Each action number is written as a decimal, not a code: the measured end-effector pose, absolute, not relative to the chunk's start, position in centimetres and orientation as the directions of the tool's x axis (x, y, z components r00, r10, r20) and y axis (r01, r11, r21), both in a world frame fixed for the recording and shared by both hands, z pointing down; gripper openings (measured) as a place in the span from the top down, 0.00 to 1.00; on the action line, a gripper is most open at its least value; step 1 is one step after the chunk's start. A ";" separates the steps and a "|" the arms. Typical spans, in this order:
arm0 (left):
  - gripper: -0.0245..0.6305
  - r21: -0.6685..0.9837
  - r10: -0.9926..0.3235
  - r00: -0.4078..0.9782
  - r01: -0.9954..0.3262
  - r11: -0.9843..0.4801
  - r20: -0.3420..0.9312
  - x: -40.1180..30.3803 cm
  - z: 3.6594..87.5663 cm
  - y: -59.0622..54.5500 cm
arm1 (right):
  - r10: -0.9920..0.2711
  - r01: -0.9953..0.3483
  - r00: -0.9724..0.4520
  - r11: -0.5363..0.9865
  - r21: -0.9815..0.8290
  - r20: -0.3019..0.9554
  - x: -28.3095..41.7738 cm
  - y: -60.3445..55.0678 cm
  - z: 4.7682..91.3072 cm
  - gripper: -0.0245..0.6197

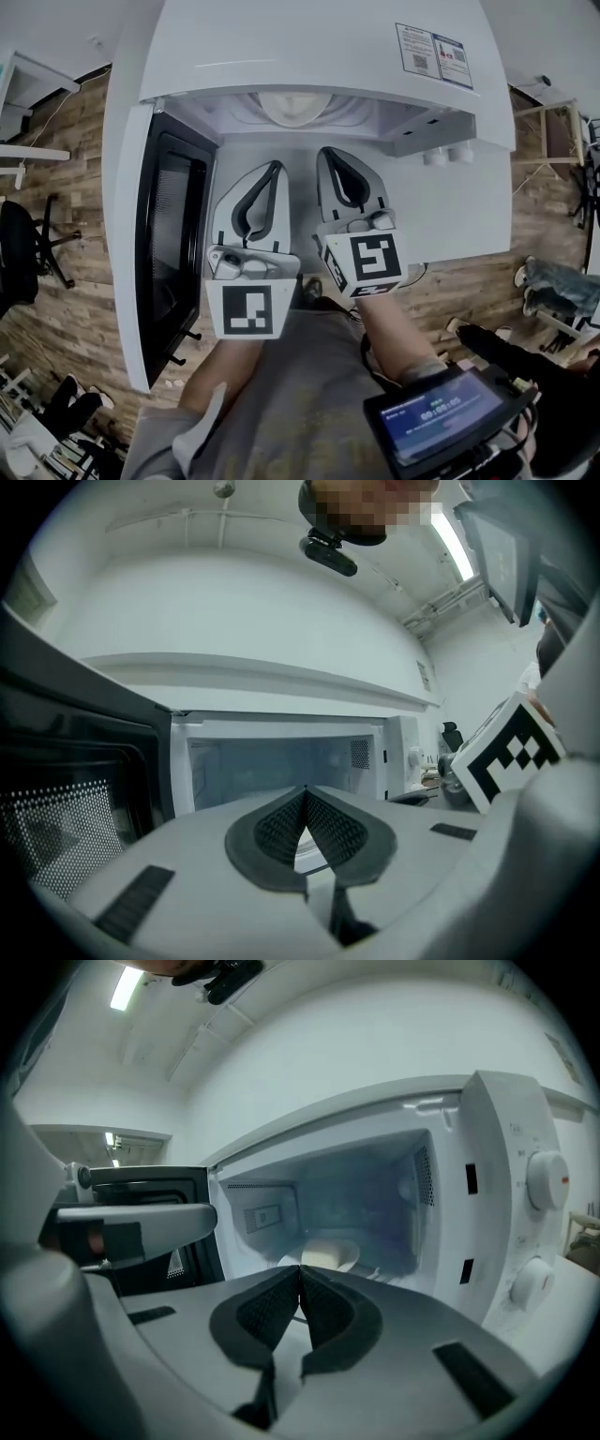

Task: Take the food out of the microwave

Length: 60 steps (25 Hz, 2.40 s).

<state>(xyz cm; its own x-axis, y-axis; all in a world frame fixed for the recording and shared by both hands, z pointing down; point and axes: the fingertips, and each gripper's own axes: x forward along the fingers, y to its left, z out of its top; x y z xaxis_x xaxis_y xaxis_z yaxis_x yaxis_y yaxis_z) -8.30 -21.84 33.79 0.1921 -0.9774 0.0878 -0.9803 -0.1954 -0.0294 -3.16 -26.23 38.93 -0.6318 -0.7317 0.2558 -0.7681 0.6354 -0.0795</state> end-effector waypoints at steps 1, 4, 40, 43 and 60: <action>0.95 -0.032 -0.976 0.194 -0.980 -0.198 0.093 -8.3 34.1 -21.9 | -0.731 -0.769 -0.631 0.633 -0.086 0.260 -3.2 -26.4 39.4 0.95; 0.95 -0.031 -0.974 0.197 -0.979 -0.202 0.114 -8.5 35.3 -22.1 | -0.726 -0.771 -0.631 0.625 -0.120 0.274 -3.6 -26.8 40.9 0.95; 0.95 0.031 -0.965 0.192 -0.981 -0.190 0.180 -10.5 34.9 -22.8 | -0.633 -0.741 -0.650 0.406 -0.535 0.420 -6.2 -31.4 42.3 0.73; 0.95 0.056 -0.965 0.189 -0.982 -0.182 0.181 -10.6 35.0 -23.1 | -0.675 -0.789 -0.588 0.599 -0.134 0.445 -6.9 -31.3 41.9 0.95; 0.95 0.042 -0.966 0.168 -0.986 -0.163 0.196 -12.6 35.1 -22.2 | -0.591 -0.595 -0.479 0.762 0.255 0.649 -8.6 -32.1 43.3 0.95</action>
<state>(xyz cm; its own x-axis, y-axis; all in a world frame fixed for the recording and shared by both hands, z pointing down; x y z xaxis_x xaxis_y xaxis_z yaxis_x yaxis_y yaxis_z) -12.57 -22.23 35.13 0.1679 -0.9662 0.1958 -0.9858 -0.1628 0.0419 -8.61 -32.11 43.27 -0.4792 -0.5912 0.6487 -0.5948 0.7623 0.2553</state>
